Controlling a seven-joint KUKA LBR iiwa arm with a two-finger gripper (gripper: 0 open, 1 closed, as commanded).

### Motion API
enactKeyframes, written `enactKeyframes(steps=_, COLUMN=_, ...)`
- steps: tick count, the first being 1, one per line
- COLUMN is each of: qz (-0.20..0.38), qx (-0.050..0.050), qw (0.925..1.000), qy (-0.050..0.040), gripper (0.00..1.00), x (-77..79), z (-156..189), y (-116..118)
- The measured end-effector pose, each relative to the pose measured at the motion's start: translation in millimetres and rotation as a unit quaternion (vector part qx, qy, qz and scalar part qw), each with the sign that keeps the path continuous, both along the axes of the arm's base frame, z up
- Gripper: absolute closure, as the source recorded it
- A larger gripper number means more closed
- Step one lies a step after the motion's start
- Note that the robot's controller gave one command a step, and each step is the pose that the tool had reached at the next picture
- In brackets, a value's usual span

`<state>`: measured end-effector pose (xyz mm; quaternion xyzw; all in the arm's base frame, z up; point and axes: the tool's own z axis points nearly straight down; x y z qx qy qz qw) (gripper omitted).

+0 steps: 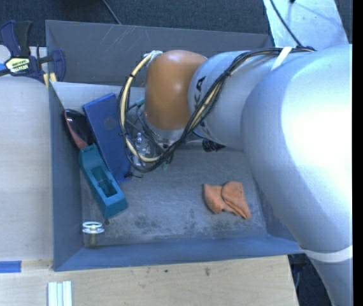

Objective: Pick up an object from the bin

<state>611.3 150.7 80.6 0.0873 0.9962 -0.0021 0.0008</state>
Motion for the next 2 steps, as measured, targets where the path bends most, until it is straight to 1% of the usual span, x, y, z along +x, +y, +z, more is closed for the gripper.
enactKeyframes(steps=1, qz=-0.002, qx=-0.001, qw=1.0000, qy=-0.0008, gripper=1.00, x=0.4, z=-0.9, y=2.1)
enactKeyframes(steps=2, qz=0.009, qx=0.000, qw=1.0000, qy=-0.0014, gripper=1.00, x=0.9, z=1.4, y=1.1)
